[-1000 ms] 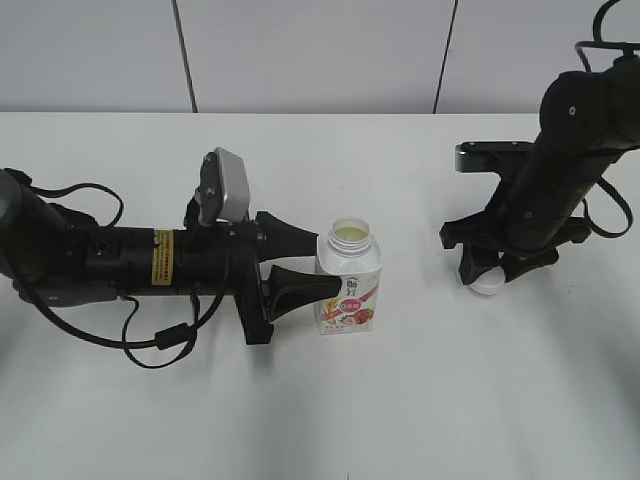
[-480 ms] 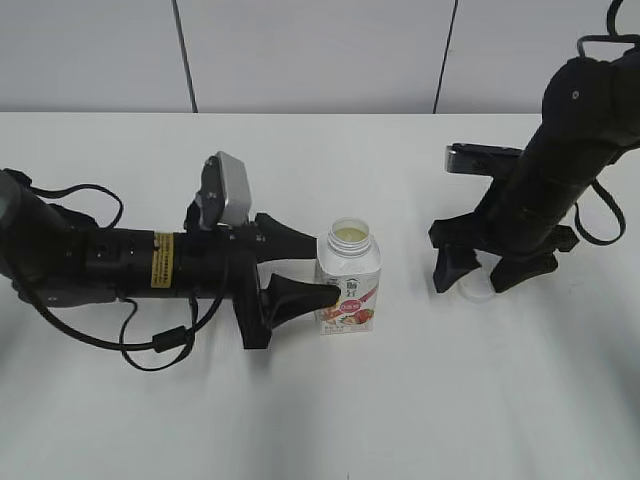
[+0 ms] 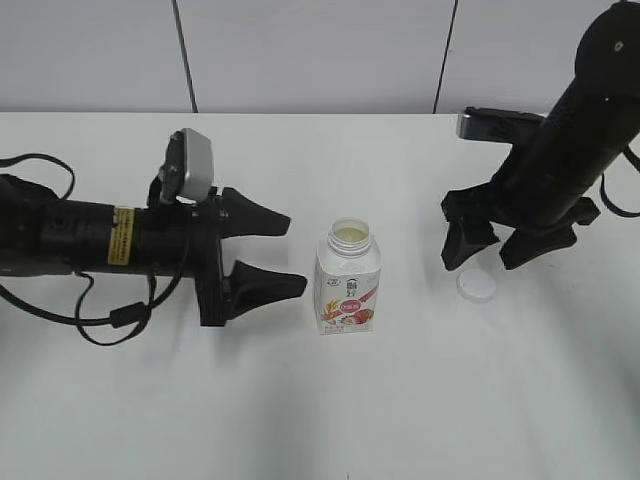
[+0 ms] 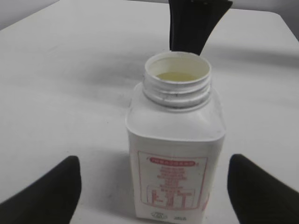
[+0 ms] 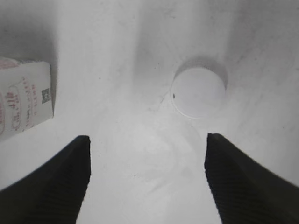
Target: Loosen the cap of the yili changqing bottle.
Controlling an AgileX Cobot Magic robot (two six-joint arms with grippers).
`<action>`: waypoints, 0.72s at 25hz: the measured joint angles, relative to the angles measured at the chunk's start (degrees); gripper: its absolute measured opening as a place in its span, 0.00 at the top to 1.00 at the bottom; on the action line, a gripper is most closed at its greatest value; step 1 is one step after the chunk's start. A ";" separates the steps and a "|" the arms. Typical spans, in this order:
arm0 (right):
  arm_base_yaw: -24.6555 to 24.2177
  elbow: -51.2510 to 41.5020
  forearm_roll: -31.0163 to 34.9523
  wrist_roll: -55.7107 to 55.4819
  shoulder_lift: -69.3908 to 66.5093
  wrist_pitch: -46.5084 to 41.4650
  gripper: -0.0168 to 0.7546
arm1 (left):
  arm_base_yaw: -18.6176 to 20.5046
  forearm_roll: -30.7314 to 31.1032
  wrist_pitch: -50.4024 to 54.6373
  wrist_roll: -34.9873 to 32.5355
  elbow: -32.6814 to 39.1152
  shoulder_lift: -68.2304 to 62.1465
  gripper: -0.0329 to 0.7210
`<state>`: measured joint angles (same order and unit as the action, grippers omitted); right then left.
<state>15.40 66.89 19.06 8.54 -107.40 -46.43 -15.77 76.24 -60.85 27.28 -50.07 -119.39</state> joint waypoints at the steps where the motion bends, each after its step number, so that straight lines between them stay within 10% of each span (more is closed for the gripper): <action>1: 0.00 0.00 0.00 0.16 0.71 -0.55 0.21 | 0.94 1.94 0.00 1.73 0.00 0.76 0.18; 12: 0.05 0.05 -0.15 3.77 9.26 -3.38 0.21 | 6.89 26.65 8.15 29.70 0.00 15.57 0.18; 18: 0.05 0.11 -1.79 4.09 11.50 -3.38 0.21 | 7.10 29.07 21.54 43.62 0.00 28.47 0.21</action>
<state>15.45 66.99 17.27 12.64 -95.90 -49.80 -8.67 105.31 -39.31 70.90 -50.07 -90.92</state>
